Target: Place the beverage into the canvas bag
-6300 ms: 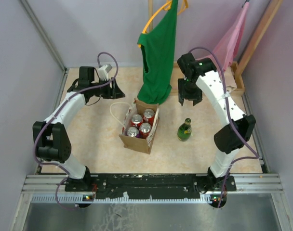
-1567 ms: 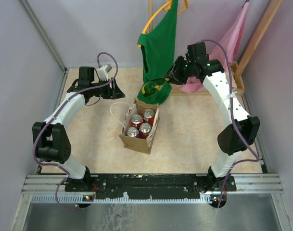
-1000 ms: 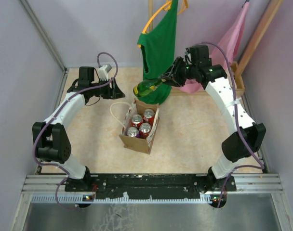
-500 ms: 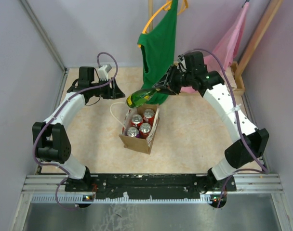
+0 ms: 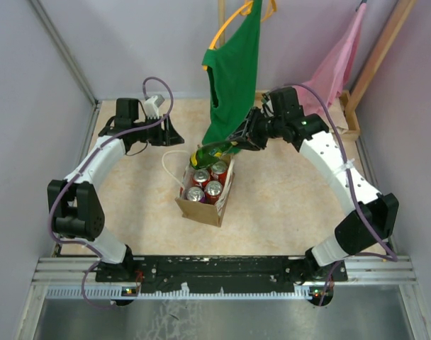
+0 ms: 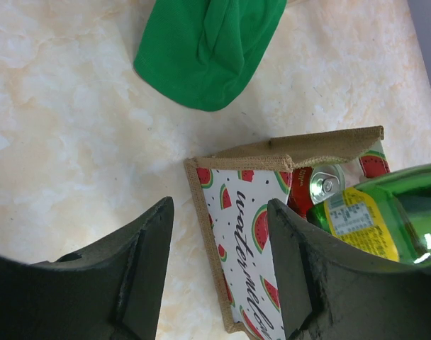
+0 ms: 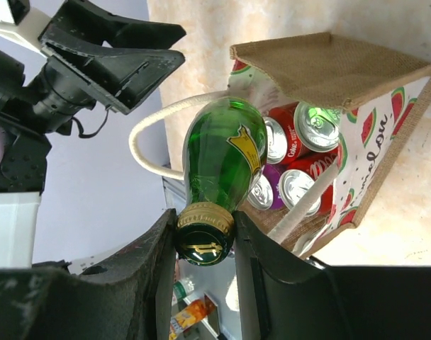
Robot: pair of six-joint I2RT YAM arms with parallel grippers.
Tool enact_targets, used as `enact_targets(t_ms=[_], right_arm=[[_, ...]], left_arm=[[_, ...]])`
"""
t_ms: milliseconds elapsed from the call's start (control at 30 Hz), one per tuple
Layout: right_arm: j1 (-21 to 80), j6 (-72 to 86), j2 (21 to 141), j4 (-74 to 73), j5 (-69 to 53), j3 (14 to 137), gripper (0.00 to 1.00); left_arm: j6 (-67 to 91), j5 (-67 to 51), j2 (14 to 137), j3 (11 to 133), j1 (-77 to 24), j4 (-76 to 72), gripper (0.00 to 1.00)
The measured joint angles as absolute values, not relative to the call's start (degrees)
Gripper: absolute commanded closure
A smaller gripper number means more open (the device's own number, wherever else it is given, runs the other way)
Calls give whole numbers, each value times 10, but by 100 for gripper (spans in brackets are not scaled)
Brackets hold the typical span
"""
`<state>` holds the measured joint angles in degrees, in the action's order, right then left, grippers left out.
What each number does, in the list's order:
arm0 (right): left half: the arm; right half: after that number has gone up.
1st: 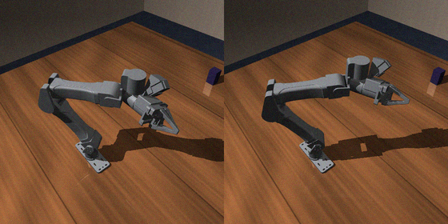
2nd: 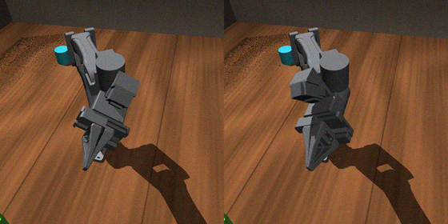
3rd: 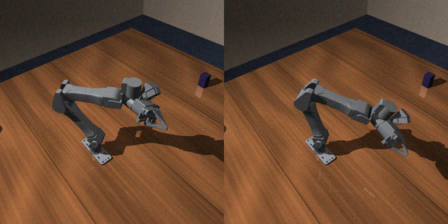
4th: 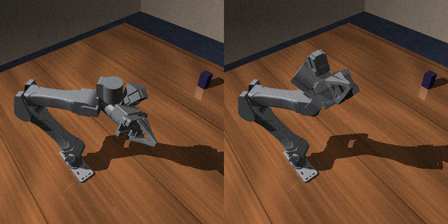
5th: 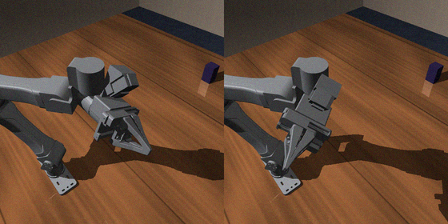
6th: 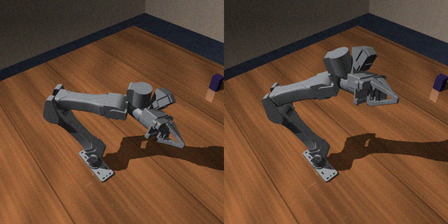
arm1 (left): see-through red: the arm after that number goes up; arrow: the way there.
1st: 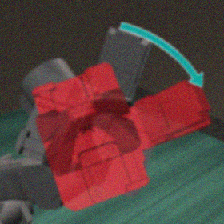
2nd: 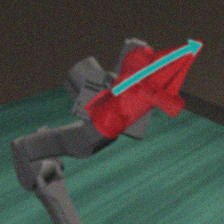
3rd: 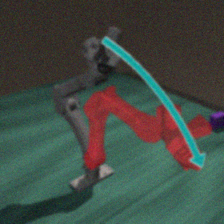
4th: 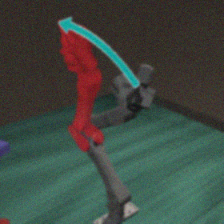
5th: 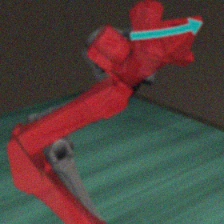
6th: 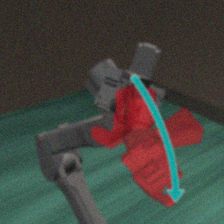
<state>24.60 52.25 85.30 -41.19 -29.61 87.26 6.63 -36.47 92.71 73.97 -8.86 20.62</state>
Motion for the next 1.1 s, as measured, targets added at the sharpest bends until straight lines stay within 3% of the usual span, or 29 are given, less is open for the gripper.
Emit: enact_targets(t_ms=[867,1100], right_arm=[[246,464,881,-403,-253,869,100],[252,435,924,-439,-239,934,100]], left_arm=[[66,-363,907,722,-89,211,38],[66,-362,907,722,-89,211,38]])
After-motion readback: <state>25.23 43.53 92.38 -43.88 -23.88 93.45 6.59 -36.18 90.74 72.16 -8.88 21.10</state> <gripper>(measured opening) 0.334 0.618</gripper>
